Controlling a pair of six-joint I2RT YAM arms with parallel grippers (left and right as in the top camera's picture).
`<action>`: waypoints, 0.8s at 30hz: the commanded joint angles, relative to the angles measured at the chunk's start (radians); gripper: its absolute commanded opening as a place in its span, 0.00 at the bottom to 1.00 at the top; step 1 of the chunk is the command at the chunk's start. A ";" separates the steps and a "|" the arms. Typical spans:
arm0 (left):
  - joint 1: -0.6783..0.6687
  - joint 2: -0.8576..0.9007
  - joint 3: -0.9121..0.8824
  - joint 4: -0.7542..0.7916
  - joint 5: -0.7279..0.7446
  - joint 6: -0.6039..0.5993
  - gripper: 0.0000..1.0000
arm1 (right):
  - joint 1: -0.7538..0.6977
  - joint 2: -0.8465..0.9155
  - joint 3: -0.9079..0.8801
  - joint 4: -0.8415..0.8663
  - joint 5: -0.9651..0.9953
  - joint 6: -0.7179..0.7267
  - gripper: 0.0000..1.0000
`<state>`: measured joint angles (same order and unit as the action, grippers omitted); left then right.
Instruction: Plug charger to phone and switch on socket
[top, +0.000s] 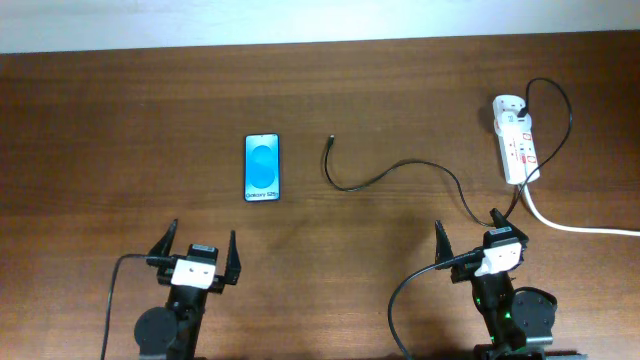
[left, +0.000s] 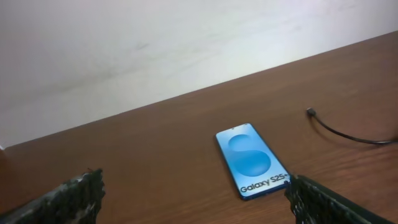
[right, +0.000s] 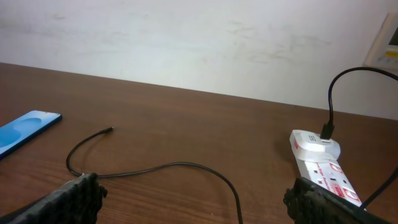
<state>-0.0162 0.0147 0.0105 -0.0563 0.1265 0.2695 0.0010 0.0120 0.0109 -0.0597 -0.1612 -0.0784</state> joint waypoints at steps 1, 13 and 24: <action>0.006 -0.008 -0.001 0.037 0.099 0.008 0.99 | 0.007 0.001 -0.005 -0.005 0.005 0.007 0.98; 0.006 0.098 0.097 0.047 0.100 -0.222 0.99 | 0.007 0.001 -0.005 -0.005 0.005 0.007 0.98; 0.006 0.651 0.637 -0.227 0.201 -0.221 0.99 | 0.007 0.001 -0.005 -0.005 0.005 0.007 0.98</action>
<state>-0.0162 0.5228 0.4877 -0.2085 0.2718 0.0582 0.0010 0.0151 0.0109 -0.0597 -0.1612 -0.0784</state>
